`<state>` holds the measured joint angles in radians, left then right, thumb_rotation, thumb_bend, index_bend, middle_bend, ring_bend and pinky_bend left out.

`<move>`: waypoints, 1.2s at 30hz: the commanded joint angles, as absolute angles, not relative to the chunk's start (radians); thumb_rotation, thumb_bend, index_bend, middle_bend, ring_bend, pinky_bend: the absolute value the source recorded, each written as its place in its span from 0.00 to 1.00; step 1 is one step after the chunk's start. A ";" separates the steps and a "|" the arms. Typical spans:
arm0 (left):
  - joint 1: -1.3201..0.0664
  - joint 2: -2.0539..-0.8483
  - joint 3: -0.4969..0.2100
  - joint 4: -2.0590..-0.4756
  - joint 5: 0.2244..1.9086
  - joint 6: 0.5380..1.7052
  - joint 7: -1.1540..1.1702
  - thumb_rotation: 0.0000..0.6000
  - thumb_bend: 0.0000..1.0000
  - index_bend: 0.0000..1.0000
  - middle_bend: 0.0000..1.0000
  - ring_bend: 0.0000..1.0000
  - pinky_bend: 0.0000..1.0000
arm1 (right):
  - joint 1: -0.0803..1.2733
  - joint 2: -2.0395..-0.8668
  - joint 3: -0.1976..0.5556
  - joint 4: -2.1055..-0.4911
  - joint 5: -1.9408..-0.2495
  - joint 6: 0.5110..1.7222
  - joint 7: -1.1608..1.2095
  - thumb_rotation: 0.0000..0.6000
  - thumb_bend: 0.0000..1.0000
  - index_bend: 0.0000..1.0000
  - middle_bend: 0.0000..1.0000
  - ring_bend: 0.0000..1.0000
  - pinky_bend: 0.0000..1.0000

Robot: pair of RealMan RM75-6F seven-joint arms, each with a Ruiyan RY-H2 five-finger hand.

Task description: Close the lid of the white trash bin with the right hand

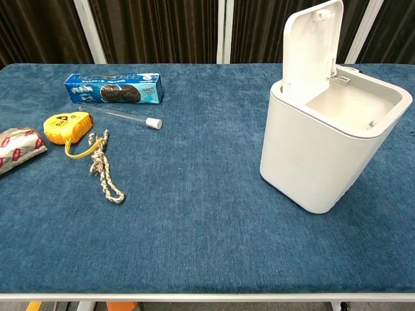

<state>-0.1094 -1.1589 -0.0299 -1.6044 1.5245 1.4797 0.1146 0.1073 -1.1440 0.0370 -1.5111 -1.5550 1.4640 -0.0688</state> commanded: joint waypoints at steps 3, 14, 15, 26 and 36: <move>-0.109 -1.161 -0.028 -1.603 1.516 1.472 0.115 1.00 0.00 0.09 0.08 0.02 0.15 | 0.122 -1.129 0.041 -1.534 -1.572 1.458 -0.040 1.00 0.34 0.00 0.00 0.00 0.00; -0.118 -1.167 -0.027 -1.593 1.511 1.453 0.112 1.00 0.00 0.09 0.08 0.02 0.15 | 0.247 -1.017 0.092 -1.738 -1.668 1.379 -0.170 1.00 0.34 0.00 0.00 0.00 0.00; -0.118 -1.168 -0.026 -1.591 1.509 1.450 0.111 1.00 0.00 0.09 0.08 0.02 0.15 | 0.261 -1.004 0.099 -1.763 -1.669 1.364 -0.184 1.00 0.33 0.00 0.00 0.00 0.00; -0.120 -1.174 -0.024 -1.582 1.501 1.440 0.101 1.00 0.00 0.09 0.08 0.02 0.15 | 0.463 -0.864 0.207 -2.036 -1.605 1.118 -0.290 1.00 0.57 0.00 0.00 0.00 0.00; -0.116 -1.178 -0.019 -1.565 1.501 1.440 0.081 1.00 0.00 0.09 0.08 0.02 0.15 | 0.607 -0.868 0.259 -2.103 -1.430 0.939 -0.348 1.00 1.00 0.00 0.00 0.00 0.00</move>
